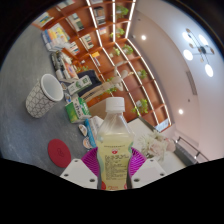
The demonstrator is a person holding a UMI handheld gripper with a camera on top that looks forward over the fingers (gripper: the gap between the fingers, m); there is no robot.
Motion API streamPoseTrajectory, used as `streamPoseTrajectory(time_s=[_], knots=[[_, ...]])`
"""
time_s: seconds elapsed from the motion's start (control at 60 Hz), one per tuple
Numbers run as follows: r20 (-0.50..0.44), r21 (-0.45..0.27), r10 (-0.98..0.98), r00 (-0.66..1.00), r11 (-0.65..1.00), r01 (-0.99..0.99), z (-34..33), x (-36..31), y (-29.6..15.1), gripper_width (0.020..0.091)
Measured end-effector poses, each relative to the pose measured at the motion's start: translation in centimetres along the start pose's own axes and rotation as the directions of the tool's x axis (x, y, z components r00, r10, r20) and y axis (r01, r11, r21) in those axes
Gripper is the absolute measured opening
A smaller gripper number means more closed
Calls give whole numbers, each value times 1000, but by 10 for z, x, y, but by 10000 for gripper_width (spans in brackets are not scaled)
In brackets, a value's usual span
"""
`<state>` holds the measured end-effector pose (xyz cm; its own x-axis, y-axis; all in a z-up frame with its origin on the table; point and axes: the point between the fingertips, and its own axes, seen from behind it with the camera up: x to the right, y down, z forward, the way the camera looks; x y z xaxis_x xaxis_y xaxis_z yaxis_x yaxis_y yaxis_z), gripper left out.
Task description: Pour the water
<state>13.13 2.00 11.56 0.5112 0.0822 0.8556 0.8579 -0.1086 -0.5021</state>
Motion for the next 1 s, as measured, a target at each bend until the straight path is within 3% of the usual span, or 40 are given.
streamPoseTrajectory(time_s=[0.217, 0.55, 0.8, 0.9, 1.0], knots=[[-48, 43, -420, 906, 905, 422, 12, -19, -58, 330], [-146, 35, -846, 513, 514, 857, 19, -34, -106, 330], [-159, 16, -886, 436, 440, 898, 24, -36, -112, 332], [-145, 33, -836, 530, 531, 847, 18, -32, -109, 332], [-100, 57, -668, 738, 736, 674, 11, -20, -100, 334]])
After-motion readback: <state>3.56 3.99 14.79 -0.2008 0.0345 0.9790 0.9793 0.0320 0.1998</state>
